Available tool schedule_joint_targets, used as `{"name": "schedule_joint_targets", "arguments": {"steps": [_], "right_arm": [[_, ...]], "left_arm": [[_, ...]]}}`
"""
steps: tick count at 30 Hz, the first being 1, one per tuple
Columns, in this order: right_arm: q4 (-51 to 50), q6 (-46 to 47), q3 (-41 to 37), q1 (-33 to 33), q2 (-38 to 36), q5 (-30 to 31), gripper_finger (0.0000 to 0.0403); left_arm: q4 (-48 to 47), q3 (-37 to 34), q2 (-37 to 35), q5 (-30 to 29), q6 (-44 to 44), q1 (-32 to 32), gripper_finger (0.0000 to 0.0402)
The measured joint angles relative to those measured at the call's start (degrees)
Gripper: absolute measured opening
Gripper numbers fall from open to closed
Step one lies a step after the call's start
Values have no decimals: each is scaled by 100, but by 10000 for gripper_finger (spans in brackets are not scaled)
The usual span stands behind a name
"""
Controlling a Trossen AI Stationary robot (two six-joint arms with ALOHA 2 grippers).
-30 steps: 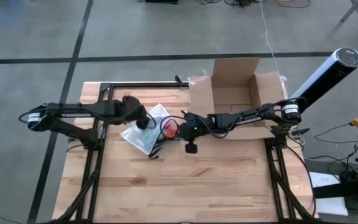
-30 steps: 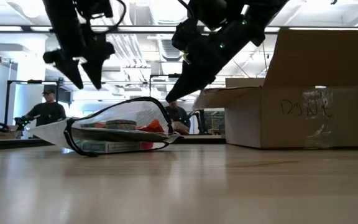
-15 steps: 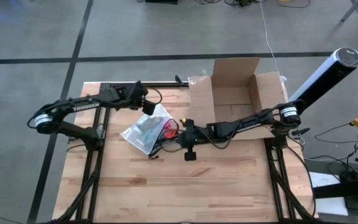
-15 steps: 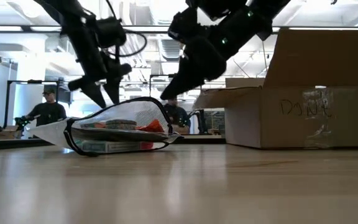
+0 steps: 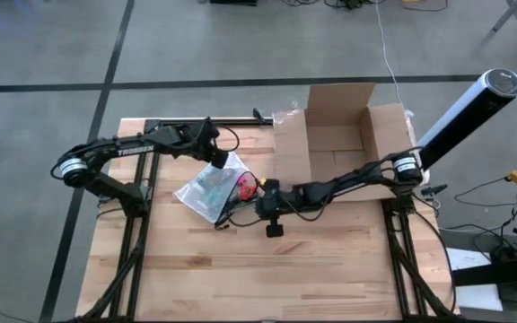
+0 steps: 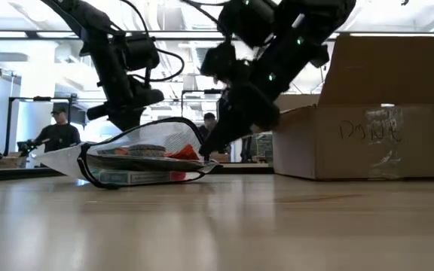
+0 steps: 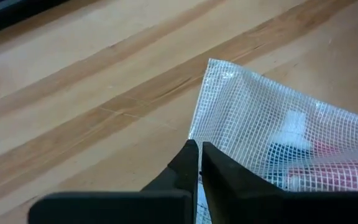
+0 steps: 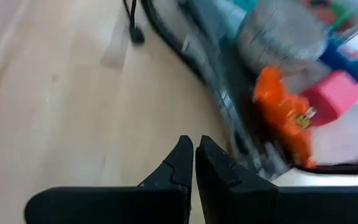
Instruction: Unpack boxes
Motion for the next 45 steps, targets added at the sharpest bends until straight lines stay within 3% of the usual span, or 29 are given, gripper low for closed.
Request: {"name": "schedule_joint_targets", "arguments": {"steps": [14,22,45], "right_arm": [[106,2,-1,-269,53,45,0],[113,4,-1,-361,49,45,0],[237,96,123,-364,67,1,0]], "left_arm": [[-29,0,175,632,133,3,0],[4,4,566,1514,14,-90,0],[194,2,532,2021,-720,-978,0]]}}
